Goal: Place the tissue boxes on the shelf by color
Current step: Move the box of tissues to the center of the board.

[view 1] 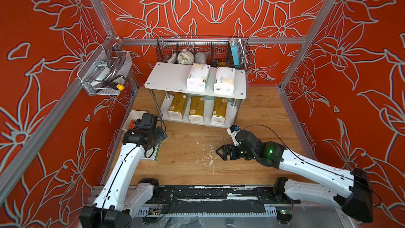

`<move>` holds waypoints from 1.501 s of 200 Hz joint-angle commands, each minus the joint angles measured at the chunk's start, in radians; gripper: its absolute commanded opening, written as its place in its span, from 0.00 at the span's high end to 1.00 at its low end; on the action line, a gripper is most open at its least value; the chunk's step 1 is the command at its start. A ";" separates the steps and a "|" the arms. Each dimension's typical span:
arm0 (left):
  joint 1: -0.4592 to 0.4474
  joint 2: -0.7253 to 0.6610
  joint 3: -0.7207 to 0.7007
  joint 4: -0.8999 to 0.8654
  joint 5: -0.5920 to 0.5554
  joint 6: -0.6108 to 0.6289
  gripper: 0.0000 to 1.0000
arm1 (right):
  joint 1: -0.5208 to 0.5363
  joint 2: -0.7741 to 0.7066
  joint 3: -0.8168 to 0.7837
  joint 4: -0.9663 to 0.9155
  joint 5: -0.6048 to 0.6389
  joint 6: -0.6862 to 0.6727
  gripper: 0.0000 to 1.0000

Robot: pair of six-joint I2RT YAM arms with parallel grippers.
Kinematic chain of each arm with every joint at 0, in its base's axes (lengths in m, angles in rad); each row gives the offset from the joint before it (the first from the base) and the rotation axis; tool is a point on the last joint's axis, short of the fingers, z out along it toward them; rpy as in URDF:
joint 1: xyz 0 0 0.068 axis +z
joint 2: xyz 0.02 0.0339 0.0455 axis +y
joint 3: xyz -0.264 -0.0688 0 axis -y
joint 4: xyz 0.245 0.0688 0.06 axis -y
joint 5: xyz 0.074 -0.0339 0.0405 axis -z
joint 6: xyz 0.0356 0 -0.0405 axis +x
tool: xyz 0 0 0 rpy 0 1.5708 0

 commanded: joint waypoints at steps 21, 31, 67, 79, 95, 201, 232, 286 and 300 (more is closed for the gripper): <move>0.167 0.074 -0.048 0.112 0.036 -0.055 0.02 | 0.005 -0.041 -0.020 -0.018 0.033 -0.024 0.01; 0.200 0.093 -0.060 0.131 0.053 -0.054 0.02 | 0.005 -0.040 -0.021 -0.018 0.033 -0.023 0.01; 0.295 0.167 -0.118 0.220 0.131 -0.060 0.02 | 0.005 -0.043 -0.021 -0.030 0.035 -0.024 0.01; 0.304 0.193 -0.130 0.248 0.148 -0.060 0.02 | 0.004 -0.048 -0.020 -0.038 0.040 -0.023 0.01; 0.306 0.228 -0.145 0.290 0.189 -0.048 0.02 | 0.002 -0.054 -0.017 -0.051 0.048 -0.022 0.01; 0.034 0.089 -0.355 0.368 0.371 -0.136 0.02 | -0.004 -0.013 0.018 -0.070 0.063 -0.020 0.01; -0.137 -0.032 -0.372 0.325 0.334 -0.187 0.02 | -0.005 0.012 0.029 -0.064 0.058 -0.018 0.01; -0.207 -0.134 -0.248 0.129 0.070 -0.060 0.02 | -0.004 0.072 0.053 -0.034 0.033 -0.020 0.01; -0.207 -0.096 -0.212 0.121 0.044 0.000 0.02 | -0.006 0.071 0.053 -0.031 0.036 -0.019 0.01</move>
